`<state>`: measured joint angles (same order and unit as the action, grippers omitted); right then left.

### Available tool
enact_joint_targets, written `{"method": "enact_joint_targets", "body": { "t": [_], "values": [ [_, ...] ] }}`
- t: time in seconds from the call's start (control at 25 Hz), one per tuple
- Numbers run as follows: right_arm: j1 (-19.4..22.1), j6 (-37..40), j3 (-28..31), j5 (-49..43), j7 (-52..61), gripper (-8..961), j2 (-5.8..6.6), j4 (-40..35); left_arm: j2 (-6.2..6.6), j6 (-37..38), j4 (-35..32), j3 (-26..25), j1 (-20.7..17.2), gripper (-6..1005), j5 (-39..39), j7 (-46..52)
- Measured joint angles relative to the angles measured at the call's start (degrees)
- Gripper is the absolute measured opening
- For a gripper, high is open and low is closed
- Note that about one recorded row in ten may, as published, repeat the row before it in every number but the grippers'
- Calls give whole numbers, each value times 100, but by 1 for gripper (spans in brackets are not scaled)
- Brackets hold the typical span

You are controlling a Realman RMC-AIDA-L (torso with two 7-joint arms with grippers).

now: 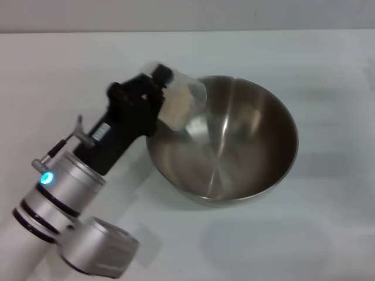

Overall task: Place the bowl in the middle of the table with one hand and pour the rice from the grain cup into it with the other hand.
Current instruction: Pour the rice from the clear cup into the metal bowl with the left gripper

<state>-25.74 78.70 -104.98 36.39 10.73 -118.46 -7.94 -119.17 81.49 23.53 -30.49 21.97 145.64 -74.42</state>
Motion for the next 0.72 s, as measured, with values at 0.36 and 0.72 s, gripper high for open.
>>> {"method": "enact_joint_targets", "body": {
  "t": [0.36, 0.72],
  "values": [
    [16, 3, 5, -1, 0, 761, 24, 23, -1, -550, 248, 402, 16, 50, 11, -2856],
    [17, -17, 5, -26, 0, 761, 56, 29, -1, -504, 326, 617, 0, 57, 17, -4522]
  ]
}}
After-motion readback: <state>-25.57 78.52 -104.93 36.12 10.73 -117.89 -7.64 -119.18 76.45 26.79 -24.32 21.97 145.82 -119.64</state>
